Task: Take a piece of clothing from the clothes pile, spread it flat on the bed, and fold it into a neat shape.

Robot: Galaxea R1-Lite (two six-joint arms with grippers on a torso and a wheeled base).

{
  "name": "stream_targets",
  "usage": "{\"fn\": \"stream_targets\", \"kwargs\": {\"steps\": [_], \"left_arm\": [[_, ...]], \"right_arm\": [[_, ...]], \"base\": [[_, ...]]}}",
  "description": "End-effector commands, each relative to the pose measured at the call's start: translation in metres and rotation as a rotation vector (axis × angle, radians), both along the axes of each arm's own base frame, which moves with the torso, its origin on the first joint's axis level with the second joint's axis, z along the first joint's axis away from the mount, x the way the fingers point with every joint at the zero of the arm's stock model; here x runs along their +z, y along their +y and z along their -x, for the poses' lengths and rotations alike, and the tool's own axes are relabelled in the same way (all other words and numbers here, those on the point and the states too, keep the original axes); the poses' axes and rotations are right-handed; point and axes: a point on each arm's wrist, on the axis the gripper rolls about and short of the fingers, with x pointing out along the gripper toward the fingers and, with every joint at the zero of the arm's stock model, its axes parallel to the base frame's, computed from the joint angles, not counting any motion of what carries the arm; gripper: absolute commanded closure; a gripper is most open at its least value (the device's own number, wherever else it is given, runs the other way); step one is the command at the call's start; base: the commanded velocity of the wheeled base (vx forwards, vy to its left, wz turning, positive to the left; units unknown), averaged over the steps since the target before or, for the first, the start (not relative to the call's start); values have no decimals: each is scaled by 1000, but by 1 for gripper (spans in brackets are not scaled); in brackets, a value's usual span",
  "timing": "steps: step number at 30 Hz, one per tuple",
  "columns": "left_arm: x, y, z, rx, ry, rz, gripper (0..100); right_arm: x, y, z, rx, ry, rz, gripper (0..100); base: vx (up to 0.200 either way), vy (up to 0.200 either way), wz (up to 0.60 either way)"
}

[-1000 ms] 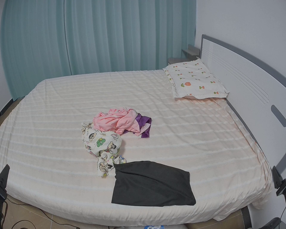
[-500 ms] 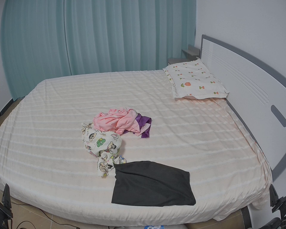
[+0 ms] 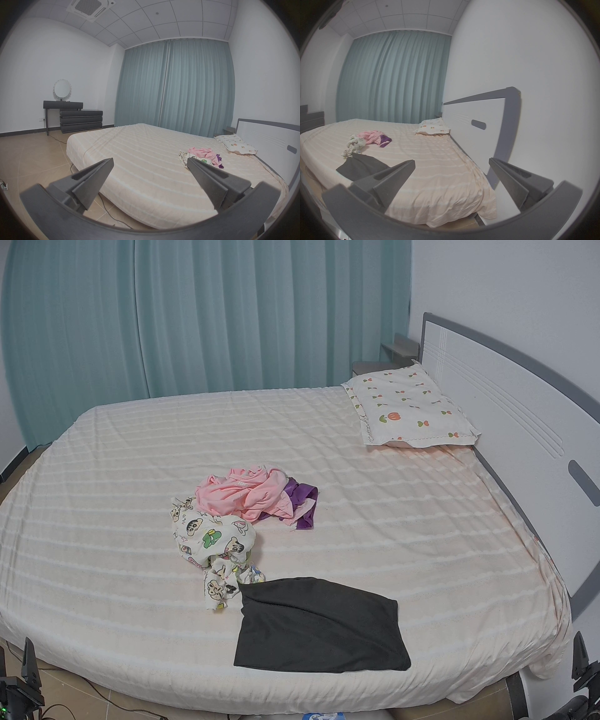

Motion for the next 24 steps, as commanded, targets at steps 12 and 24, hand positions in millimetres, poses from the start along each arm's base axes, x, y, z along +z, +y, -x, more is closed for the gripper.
{"fn": "stream_targets", "kwargs": {"steps": [12, 24], "left_arm": [[-4, -5, -5, -235, -33, -5, 0], [-9, -9, -7, -436, 24, -161, 0]], "right_arm": [[-2, 2, -1, 100, -39, -26, 0], [-8, 7, -3, 295, -11, -74, 0]], "base": [[0, 0, 0], [0, 0, 0]]}}
